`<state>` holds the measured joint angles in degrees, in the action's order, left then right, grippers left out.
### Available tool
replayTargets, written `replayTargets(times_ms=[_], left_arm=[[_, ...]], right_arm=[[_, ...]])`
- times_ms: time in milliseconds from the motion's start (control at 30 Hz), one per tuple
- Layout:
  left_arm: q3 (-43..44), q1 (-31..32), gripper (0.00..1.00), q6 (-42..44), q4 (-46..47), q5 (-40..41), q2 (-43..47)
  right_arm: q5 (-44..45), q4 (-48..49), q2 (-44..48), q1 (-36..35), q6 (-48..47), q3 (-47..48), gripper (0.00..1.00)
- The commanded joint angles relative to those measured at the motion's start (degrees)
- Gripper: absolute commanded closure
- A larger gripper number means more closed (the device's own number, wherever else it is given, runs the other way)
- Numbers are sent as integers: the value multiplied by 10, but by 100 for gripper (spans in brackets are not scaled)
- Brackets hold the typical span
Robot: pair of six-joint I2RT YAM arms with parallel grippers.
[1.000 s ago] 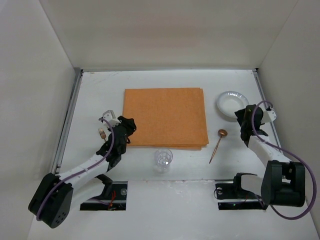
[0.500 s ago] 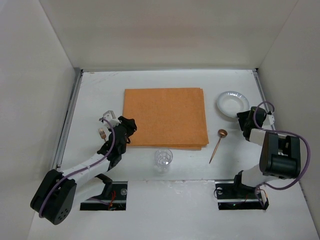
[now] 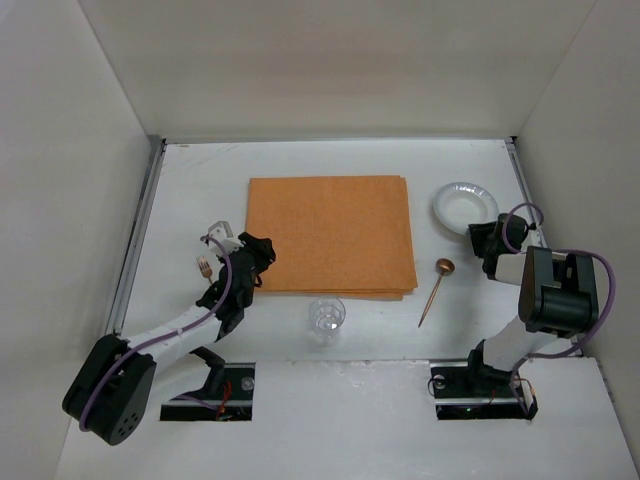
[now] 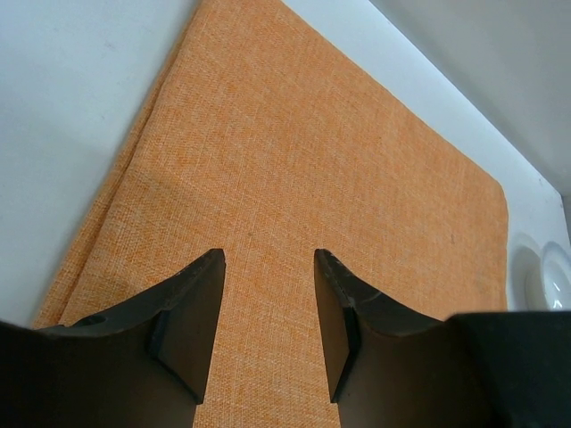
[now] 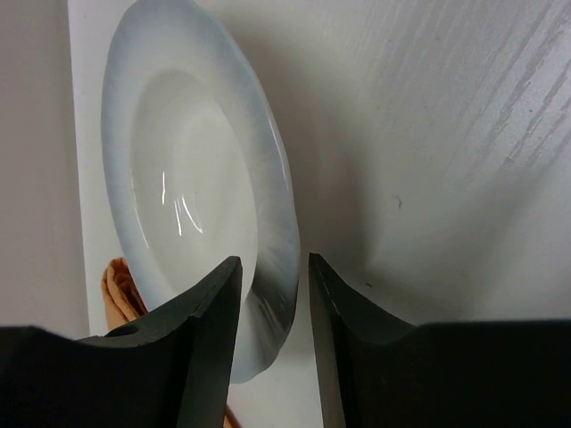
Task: Set the dinner table for one person
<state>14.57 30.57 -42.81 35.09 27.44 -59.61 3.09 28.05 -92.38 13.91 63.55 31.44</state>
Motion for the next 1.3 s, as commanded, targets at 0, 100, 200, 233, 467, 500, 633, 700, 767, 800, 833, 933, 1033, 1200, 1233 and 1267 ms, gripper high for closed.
replayTargets(times_ms=[0, 100, 200, 233, 467, 500, 633, 700, 767, 800, 833, 933, 1033, 1200, 1233, 1267], left_arm=[[-2, 1, 58, -5, 35, 3, -4], [-4, -3, 58, -10, 35, -3, 2], [-5, 1, 58, -9, 35, 2, 4], [-5, -3, 58, -10, 35, -1, 2], [-10, -9, 57, -14, 35, 0, 10], [-11, -11, 57, -15, 35, -1, 13], [-9, -8, 56, -15, 35, -1, 7], [-9, -7, 56, -18, 35, -4, 6], [-9, -3, 56, -17, 35, 1, 10], [-9, -3, 56, -16, 35, 2, 10], [-9, -4, 56, -17, 35, 2, 8], [-10, -6, 56, -22, 35, -5, 9], [-9, -4, 56, -21, 35, 1, 6], [-10, -9, 56, -25, 35, -4, 7], [-10, -10, 56, -25, 35, -4, 6], [-10, -13, 56, -24, 35, -5, 4]], right_arm=[[-7, 54, -17, 5, 23, 16, 59], [-12, 57, -30, 5, 27, 25, 62], [-11, 68, -23, 9, 33, 20, 71], [-11, 71, -19, 10, 33, 19, 73], [-29, 122, 13, 19, 53, -6, 81], [-32, 128, 18, 20, 54, -9, 82], [-34, 151, 35, 16, 54, -16, 84], [-40, 161, 39, 16, 47, -14, 85], [-43, 178, 47, 16, 49, -21, 86], [-42, 188, 51, 14, 52, -26, 86], [-43, 192, 55, 13, 54, -27, 86], [-55, 198, 73, 6, 56, -28, 85], [-63, 192, 102, -11, 61, -31, 85], [-75, 168, 133, -85, 50, -14, 85], [-77, 162, 135, -104, 52, -8, 85], [-80, 156, 134, -124, 52, -1, 85]])
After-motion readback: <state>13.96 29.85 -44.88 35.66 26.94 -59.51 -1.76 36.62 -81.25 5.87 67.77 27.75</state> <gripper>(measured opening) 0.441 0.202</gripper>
